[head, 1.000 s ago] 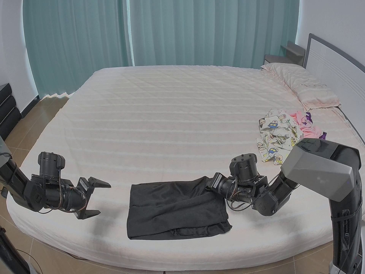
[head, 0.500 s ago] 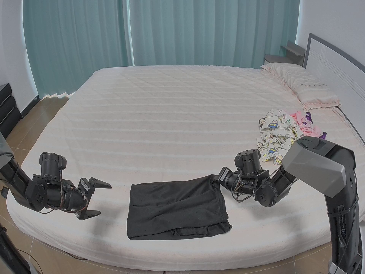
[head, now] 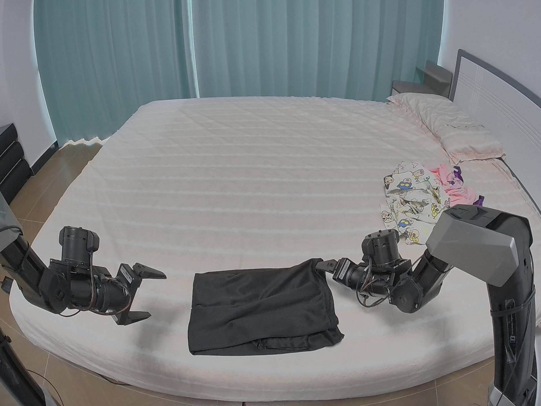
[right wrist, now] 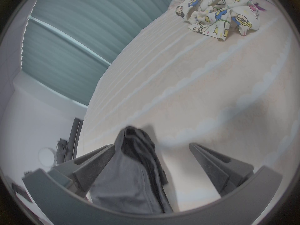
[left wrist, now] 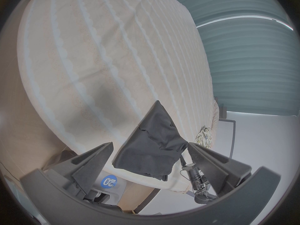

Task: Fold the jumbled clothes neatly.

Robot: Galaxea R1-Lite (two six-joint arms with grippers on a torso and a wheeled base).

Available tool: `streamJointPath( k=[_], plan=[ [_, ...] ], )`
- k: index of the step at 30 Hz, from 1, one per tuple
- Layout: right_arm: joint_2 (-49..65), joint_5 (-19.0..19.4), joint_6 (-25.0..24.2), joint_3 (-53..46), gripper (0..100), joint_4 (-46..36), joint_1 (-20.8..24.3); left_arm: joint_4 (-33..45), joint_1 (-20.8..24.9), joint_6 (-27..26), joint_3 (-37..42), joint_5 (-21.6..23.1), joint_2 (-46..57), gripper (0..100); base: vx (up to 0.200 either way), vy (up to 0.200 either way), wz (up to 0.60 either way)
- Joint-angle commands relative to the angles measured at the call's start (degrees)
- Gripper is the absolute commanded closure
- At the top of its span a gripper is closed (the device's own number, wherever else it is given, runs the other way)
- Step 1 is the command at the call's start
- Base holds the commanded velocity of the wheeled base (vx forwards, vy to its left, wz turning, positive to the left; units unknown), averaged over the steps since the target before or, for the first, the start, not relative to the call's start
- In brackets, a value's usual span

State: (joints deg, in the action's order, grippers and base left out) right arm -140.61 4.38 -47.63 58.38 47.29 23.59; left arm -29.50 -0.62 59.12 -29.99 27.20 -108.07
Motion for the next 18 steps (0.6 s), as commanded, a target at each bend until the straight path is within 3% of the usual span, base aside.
streamJointPath(
  k=[1,6,13,18],
  plan=[
    [4.1,6.1,8.9,-14.1,0,12.3,-0.3,-5.0,0.0,0.0,2.6,1.4,-1.0,0,0.000,0.000,0.00],
    [3.8,9.5,12.6,-22.0,0,21.1,0.5,-9.6,-0.1,0.2,3.8,1.4,-2.2,0,0.000,0.000,0.00],
    [3.8,14.3,17.9,-26.7,0,22.2,1.8,-9.5,-0.1,0.3,3.4,1.4,-2.7,0,0.000,0.000,0.00],
    [3.8,14.6,18.4,-26.5,0,22.5,2.6,-9.5,-0.1,0.2,3.3,1.4,-2.8,0,0.000,0.000,0.00]
  ],
)
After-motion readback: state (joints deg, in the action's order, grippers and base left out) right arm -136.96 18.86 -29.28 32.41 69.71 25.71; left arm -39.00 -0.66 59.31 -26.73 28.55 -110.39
